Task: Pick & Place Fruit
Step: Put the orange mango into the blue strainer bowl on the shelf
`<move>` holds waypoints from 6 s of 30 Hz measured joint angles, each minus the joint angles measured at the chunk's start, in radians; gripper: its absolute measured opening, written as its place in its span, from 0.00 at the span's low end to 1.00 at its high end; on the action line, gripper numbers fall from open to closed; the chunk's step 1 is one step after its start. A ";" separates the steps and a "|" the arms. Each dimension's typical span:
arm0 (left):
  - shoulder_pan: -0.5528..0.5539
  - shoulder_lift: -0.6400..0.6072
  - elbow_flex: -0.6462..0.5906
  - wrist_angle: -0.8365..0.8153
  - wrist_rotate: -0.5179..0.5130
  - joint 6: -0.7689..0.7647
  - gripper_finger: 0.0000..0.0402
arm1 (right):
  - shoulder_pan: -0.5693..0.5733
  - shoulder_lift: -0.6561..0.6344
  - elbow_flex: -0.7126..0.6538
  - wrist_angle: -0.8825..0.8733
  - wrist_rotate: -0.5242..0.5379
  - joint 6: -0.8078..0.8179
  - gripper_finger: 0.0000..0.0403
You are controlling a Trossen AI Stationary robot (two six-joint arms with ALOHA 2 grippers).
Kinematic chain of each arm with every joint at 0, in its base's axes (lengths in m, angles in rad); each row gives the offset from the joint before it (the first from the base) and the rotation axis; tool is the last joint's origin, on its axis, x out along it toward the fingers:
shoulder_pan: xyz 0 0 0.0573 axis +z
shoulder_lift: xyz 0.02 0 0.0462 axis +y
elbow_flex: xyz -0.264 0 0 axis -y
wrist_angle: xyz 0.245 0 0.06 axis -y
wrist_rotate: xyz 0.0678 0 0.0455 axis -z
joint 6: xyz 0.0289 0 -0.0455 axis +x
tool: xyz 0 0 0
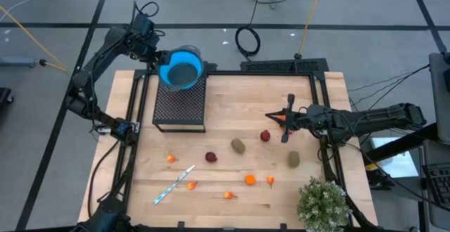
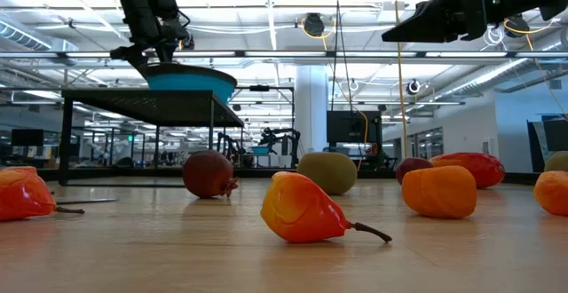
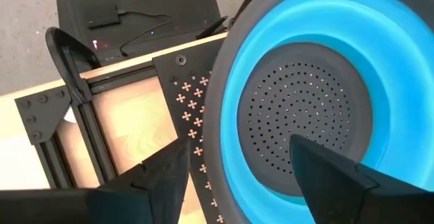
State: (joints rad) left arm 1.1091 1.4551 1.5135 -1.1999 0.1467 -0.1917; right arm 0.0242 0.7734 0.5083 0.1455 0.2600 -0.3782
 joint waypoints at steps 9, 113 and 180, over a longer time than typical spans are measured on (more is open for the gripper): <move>0.026 -0.018 0.000 0.059 -0.001 0.011 0.63 | 0.000 0.000 0.000 0.000 0.000 0.000 0.00; -1.514 -0.626 -1.009 1.159 -0.357 0.113 0.62 | -0.264 0.362 0.369 -0.953 0.051 0.466 0.05; -1.514 -0.978 -1.185 1.150 -0.322 0.161 0.62 | -0.326 0.396 0.270 -1.163 -0.114 0.576 0.85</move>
State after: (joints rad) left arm -0.4046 0.4770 0.3286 -0.0501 -0.1749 -0.0311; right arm -0.3016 1.1694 0.7784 -1.0171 0.1461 0.1974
